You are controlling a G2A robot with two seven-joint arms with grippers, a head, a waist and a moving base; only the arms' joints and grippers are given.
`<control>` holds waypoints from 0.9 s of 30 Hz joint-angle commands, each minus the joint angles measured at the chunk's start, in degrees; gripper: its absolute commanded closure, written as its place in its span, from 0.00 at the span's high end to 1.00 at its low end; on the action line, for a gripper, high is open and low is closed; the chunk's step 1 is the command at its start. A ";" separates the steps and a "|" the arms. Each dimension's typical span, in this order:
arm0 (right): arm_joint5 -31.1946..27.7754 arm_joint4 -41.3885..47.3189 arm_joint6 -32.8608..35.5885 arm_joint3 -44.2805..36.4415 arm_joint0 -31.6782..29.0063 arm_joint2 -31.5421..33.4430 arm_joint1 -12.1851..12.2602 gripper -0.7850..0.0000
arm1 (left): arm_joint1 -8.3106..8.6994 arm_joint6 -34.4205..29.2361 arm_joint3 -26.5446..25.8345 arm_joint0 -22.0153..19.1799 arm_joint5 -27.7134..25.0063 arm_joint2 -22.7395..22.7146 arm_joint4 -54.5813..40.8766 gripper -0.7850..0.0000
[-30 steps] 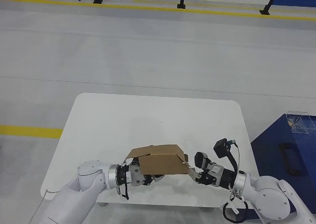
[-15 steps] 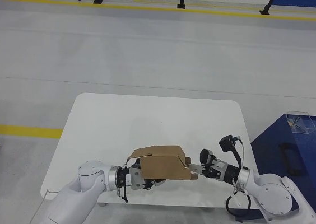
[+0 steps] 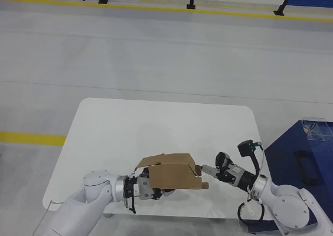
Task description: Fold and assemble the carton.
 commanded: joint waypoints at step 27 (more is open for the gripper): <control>0.85 -0.64 1.04 0.11 1.41 0.17 -0.57 1.00 | -0.39 8.66 -3.10 3.32 -13.79 -1.49 1.99 0.00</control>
